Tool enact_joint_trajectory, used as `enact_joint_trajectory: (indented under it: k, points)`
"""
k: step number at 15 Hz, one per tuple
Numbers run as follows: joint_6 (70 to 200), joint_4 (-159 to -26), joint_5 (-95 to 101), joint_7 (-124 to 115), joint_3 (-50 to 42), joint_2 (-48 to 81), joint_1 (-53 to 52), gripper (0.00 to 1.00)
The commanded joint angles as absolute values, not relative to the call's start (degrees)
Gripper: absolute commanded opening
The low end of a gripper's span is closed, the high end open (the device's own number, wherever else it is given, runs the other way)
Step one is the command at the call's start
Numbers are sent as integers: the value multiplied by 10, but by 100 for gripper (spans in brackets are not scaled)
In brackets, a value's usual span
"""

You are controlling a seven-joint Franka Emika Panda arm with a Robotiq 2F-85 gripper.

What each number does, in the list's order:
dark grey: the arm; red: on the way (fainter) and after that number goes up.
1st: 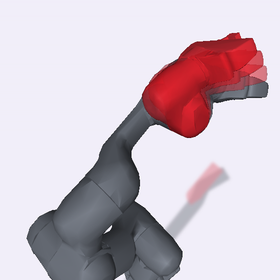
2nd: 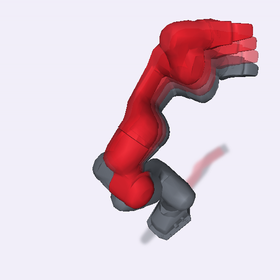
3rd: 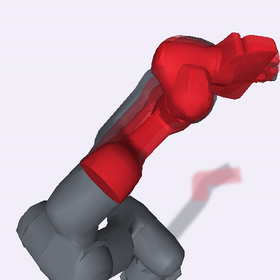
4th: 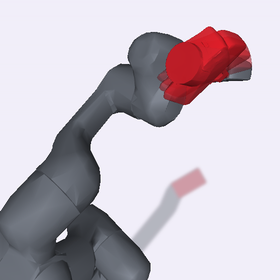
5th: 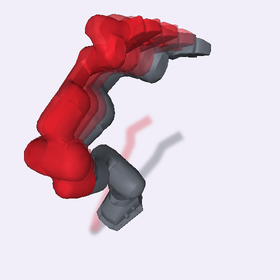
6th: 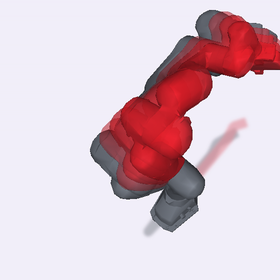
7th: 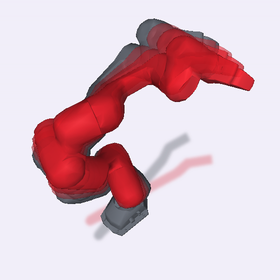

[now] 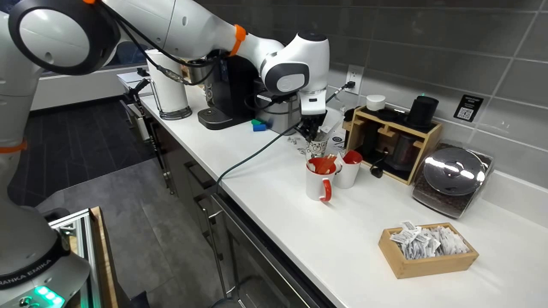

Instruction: Shift the cup to the right, then place the knife on the counter

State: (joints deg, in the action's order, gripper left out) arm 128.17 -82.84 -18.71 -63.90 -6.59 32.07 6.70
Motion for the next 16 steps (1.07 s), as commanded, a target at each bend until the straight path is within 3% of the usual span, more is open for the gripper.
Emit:
enact_joint_trajectory:
  k: [1,4,7,16]
  points:
    - [1273,-830,-188,-650,-66,303,66,59]
    - [1274,-857,-181,-647,-68,262,61,83]
    - [1237,-879,-172,-615,-64,218,62,100]
    - [1181,-894,-22,-504,-67,192,15,100]
